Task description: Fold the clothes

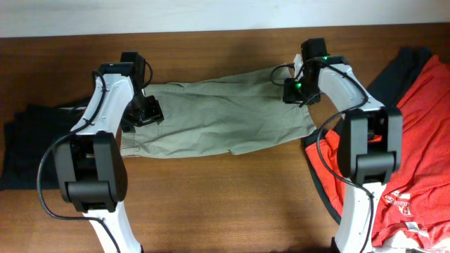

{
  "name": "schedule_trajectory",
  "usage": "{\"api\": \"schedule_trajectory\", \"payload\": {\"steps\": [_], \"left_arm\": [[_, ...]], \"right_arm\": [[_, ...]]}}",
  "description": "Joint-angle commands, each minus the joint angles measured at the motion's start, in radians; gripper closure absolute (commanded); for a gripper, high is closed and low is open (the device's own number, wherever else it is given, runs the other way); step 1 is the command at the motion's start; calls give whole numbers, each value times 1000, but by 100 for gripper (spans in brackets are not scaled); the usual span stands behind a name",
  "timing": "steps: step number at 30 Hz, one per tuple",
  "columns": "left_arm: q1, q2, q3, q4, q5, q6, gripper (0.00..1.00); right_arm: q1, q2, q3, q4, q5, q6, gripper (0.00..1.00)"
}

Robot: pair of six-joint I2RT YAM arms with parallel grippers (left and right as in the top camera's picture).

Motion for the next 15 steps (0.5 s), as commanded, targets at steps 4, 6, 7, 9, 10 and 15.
{"api": "schedule_trajectory", "payload": {"steps": [4,6,7,9,10,15], "left_arm": [[-2,-26,12,-2,6,15,31],[-2,-26,12,-2,6,15,30],[-2,-26,12,-1,5,15,30],[0,-26,12,0,3,15,26],[8,-27,14,2,-1,20,24],[113,-59,27,5,64,243,6]], "right_arm": [[-3,31,-10,462,-11,3,67],[-3,31,-9,580,-12,3,66],[-2,31,-9,562,-12,3,60],[-4,23,-5,472,-12,-3,50],[-18,-12,6,395,-5,-35,22],[-95,-300,16,206,42,-47,1]]}}
